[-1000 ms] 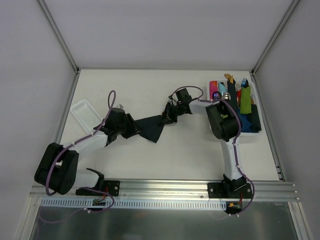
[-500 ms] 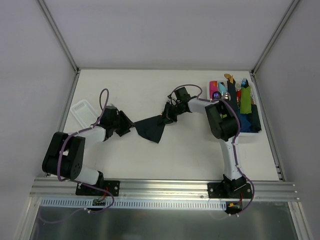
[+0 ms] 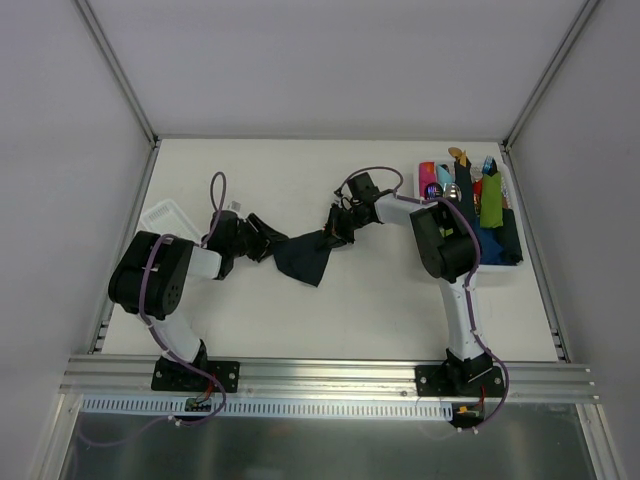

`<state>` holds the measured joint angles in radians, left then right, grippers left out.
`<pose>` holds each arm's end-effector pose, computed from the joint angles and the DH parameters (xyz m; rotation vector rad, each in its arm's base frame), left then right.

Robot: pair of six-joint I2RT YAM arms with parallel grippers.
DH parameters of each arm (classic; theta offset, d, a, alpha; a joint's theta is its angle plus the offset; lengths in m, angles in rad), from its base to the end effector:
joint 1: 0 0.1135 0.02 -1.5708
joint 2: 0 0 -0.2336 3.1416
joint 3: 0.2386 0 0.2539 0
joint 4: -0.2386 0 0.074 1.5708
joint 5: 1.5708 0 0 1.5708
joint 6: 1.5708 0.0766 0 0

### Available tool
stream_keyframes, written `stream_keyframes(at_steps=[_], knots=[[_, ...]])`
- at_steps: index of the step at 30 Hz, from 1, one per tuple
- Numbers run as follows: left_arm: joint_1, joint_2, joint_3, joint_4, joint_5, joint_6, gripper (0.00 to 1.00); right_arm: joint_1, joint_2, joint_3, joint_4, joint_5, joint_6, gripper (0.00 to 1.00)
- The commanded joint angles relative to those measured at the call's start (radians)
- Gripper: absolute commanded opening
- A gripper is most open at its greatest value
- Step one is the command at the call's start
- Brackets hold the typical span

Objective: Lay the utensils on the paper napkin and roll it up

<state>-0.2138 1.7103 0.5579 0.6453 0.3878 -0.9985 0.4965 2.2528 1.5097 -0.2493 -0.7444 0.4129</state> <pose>0.3205 -0.0992 0.0734 -0.6143 2.1581 -1.1069 0.3804 0.2651 0.0630 -0.4201 2.6465 1.2814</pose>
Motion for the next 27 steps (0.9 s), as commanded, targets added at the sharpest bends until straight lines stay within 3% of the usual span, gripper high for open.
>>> stream_keyframes(at_steps=[1, 4, 9, 16, 21, 27], knots=[[0.008, 0.069, -0.047, 0.016, 0.011, -0.012, 0.47, 0.008, 0.025, 0.024, -0.059, 0.071, -0.039, 0.06], [0.008, 0.074, -0.070, 0.078, 0.026, -0.028, 0.45, 0.008, 0.024, 0.026, -0.061, 0.073, -0.040, 0.05], [0.008, 0.016, -0.090, 0.099, 0.060, -0.045, 0.31, 0.013, 0.022, 0.027, -0.068, 0.085, -0.045, 0.05], [0.007, -0.153, -0.075, -0.051, 0.063, 0.026, 0.17, 0.017, 0.021, 0.032, -0.081, 0.097, -0.049, 0.04], [-0.004, -0.213, -0.043, -0.133, 0.048, 0.066, 0.15, 0.020, 0.022, 0.038, -0.088, 0.103, -0.057, 0.03], [-0.018, -0.153, -0.001, -0.138, 0.049, 0.072, 0.12, 0.020, 0.024, 0.040, -0.090, 0.102, -0.059, 0.02]])
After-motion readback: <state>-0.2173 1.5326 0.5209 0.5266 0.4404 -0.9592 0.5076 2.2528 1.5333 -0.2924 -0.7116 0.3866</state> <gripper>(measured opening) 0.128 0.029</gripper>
